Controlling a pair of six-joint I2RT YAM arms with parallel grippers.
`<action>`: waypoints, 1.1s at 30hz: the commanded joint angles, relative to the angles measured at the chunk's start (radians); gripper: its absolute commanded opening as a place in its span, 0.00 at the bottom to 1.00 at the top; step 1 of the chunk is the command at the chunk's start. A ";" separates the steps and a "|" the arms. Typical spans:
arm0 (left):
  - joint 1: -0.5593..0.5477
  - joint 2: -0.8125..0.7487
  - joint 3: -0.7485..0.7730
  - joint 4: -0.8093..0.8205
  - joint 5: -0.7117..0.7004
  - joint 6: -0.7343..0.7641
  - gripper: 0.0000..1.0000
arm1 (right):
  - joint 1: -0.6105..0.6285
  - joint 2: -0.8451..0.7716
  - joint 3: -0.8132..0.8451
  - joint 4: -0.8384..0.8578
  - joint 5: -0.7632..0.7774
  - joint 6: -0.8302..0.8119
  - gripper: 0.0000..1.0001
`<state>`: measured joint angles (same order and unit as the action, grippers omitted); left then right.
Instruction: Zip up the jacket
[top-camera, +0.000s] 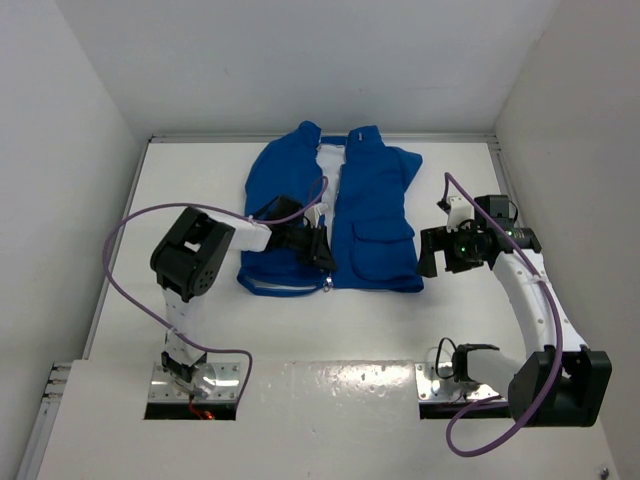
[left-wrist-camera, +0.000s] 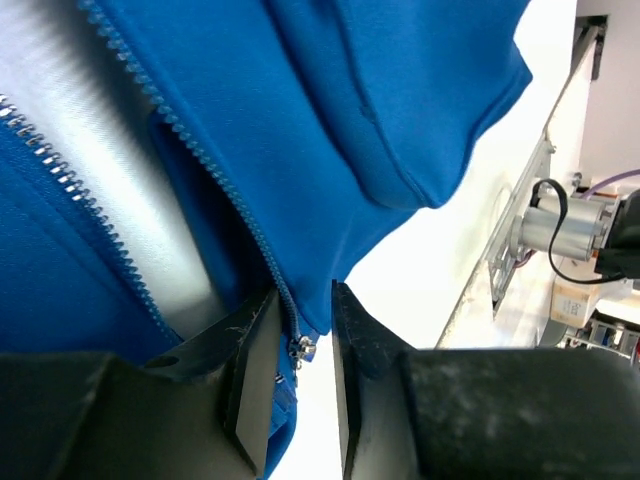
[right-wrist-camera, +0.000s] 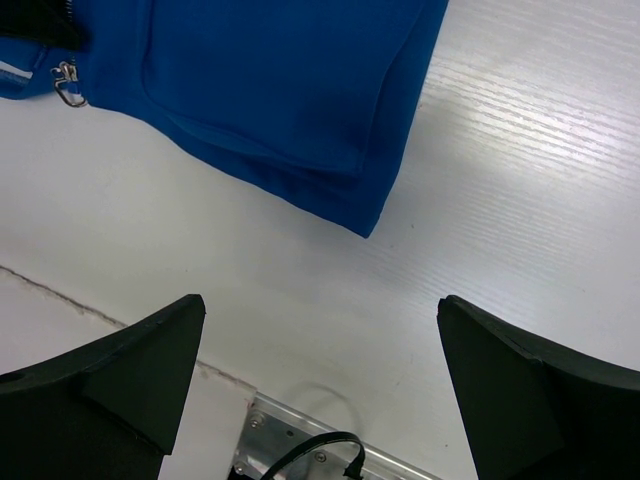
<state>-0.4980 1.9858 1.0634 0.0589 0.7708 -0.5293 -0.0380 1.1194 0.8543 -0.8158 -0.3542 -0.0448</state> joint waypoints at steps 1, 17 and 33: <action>-0.010 -0.058 -0.005 0.018 0.041 0.028 0.31 | -0.005 -0.004 0.022 0.020 -0.032 0.008 1.00; -0.048 -0.042 0.029 0.001 0.004 0.037 0.22 | 0.004 -0.009 0.015 0.023 -0.094 0.080 1.00; -0.048 0.019 0.079 -0.070 -0.051 0.046 0.27 | 0.007 0.017 0.031 0.021 -0.095 0.080 1.00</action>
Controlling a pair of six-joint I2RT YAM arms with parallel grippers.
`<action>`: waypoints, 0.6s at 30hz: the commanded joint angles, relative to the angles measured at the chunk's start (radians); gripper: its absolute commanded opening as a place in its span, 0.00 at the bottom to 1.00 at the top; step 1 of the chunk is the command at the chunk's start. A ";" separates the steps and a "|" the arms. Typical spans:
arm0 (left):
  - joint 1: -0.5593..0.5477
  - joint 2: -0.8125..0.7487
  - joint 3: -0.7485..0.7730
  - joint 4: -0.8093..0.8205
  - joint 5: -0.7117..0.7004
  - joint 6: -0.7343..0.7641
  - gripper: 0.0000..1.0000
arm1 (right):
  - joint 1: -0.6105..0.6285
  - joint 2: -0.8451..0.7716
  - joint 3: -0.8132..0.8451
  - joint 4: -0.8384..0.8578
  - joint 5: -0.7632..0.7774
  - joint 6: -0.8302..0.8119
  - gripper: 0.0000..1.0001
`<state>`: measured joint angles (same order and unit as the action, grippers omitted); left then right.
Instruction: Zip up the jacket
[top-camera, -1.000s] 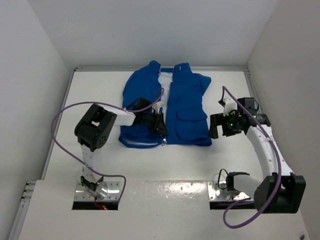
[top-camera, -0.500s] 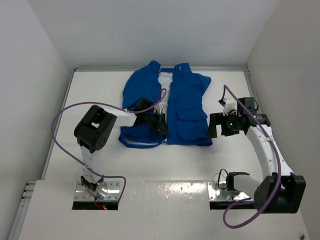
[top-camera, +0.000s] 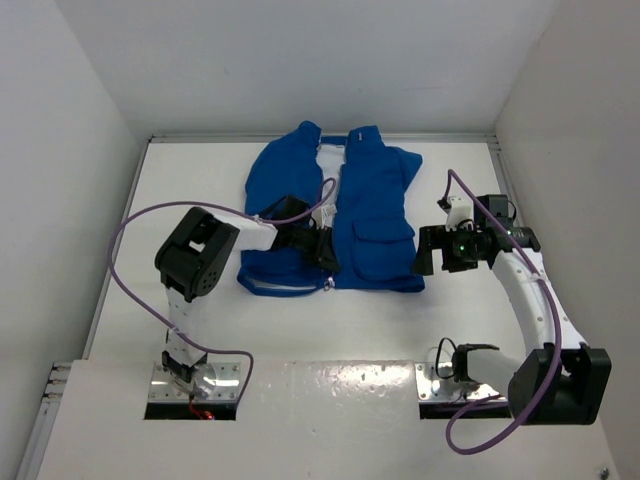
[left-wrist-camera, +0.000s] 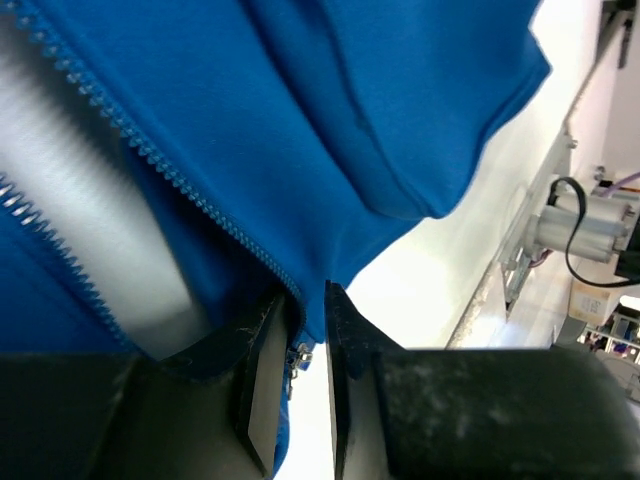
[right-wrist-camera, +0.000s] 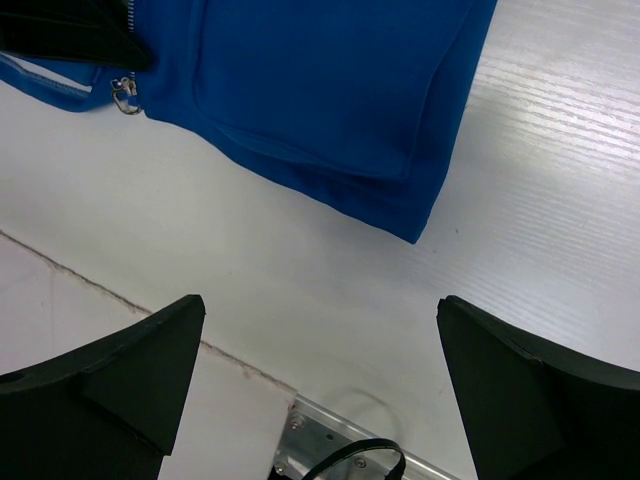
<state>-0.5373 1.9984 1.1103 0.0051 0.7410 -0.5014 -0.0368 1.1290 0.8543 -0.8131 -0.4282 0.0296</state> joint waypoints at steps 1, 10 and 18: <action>-0.009 0.007 0.033 -0.028 -0.022 0.018 0.27 | 0.008 0.008 0.031 0.020 -0.024 0.006 1.00; -0.009 -0.016 0.010 0.010 -0.017 0.027 0.20 | 0.006 0.005 0.028 0.014 -0.030 0.001 1.00; 0.010 -0.085 -0.023 0.260 0.190 -0.054 0.09 | 0.061 0.005 0.037 0.029 -0.076 0.035 1.00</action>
<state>-0.5343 1.9930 1.0966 0.0986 0.8207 -0.5114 -0.0135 1.1358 0.8543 -0.8120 -0.4652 0.0322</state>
